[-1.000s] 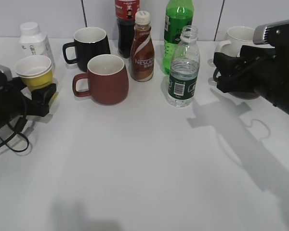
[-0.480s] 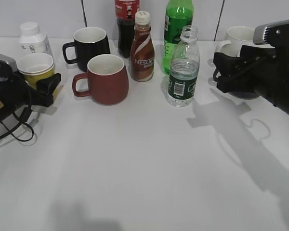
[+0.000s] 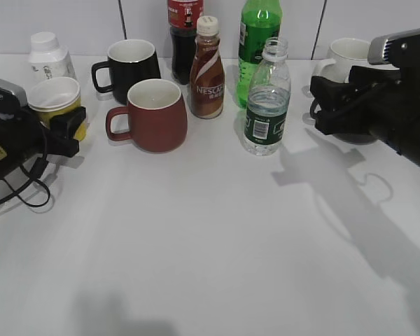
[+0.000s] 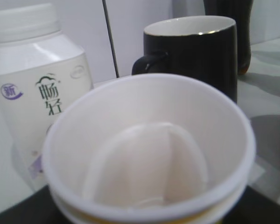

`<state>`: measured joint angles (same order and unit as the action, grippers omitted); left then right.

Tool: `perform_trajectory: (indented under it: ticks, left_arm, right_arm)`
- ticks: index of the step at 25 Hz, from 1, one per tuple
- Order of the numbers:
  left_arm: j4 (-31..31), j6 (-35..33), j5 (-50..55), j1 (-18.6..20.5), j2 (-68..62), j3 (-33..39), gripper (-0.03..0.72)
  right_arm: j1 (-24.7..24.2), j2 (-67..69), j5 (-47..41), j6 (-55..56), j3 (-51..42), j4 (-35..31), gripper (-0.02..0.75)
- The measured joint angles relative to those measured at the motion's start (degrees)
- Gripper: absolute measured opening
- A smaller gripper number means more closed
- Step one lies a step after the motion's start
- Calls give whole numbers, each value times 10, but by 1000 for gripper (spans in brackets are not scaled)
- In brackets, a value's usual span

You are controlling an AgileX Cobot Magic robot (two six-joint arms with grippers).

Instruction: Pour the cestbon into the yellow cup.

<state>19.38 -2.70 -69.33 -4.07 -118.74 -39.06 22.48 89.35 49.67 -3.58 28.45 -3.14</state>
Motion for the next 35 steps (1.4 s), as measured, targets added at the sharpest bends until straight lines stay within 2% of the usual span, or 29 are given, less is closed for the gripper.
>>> perform_trajectory:
  ticks: [5,11,19,25,30,35]
  left_arm:
    - [0,0,-1,0,0,3,435]
    - [0,0,-2,0,26,45,430]
    - [3,0,0,0,85,99,428]
    - [28,0,1,0,111,141,427]
    - [48,15,1,0,143,175,426]
    - [98,59,1,0,166,187,426]
  right_arm:
    - [0,0,0,0,0,5,470]
    - [1,0,1,0,2,74,470]
    - [1,0,-1,7,7,78,470]
    - [1,0,-6,8,7,82,470]
    - [1,0,-15,23,8,117,473]
    - [1,14,-31,36,32,147,551]
